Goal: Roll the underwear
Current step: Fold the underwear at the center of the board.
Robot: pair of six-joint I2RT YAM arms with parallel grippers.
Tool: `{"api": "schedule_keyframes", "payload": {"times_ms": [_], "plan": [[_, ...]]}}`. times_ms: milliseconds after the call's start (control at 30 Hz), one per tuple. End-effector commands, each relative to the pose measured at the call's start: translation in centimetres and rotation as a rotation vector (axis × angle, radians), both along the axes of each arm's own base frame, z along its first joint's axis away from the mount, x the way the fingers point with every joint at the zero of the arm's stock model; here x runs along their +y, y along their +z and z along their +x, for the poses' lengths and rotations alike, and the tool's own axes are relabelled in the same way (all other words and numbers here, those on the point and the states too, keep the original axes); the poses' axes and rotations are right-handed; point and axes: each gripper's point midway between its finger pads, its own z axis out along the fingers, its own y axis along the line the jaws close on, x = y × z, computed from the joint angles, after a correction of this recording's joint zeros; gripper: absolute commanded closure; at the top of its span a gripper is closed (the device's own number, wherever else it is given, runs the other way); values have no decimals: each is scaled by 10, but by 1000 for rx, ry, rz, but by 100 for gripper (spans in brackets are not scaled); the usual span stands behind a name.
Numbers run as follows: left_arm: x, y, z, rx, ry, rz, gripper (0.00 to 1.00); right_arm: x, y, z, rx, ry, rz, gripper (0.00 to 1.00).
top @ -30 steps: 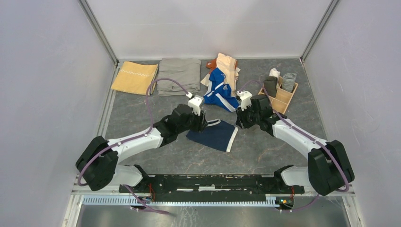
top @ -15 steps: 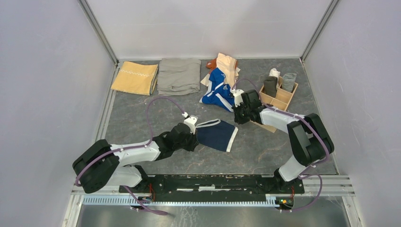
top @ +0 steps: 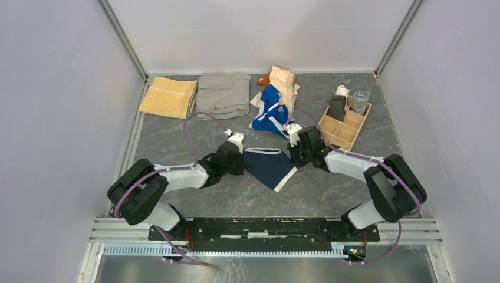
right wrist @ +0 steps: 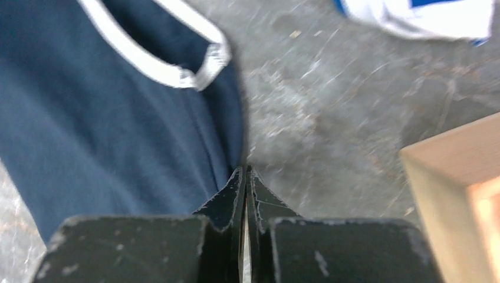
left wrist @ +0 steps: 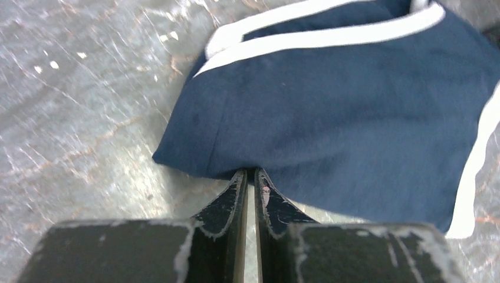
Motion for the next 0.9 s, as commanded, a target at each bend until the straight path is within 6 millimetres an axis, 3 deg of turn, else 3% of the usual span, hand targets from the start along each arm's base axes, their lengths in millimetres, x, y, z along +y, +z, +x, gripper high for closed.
{"api": "schedule_keyframes", "payload": {"times_ms": [0,200,267,433,533,633,867], "plan": [[-7,16,38,-74,27,-3,85,0,-17,-55,87,31,-27,95],[-24,23,79,-112,-16,49,86,47,-7,-115,44,87,85,94],[-30,29,94,-133,-27,82,86,53,0,-124,10,69,136,92],[-25,48,103,-168,-5,105,83,7,15,-101,-166,-140,70,92],[-19,65,93,-186,7,59,81,-7,31,-89,-228,-201,63,91],[-16,77,72,-179,-3,-14,81,-7,35,-85,-220,-194,73,91],[-54,105,-23,-240,-227,-244,75,2,48,-75,-215,-210,186,69]]}}
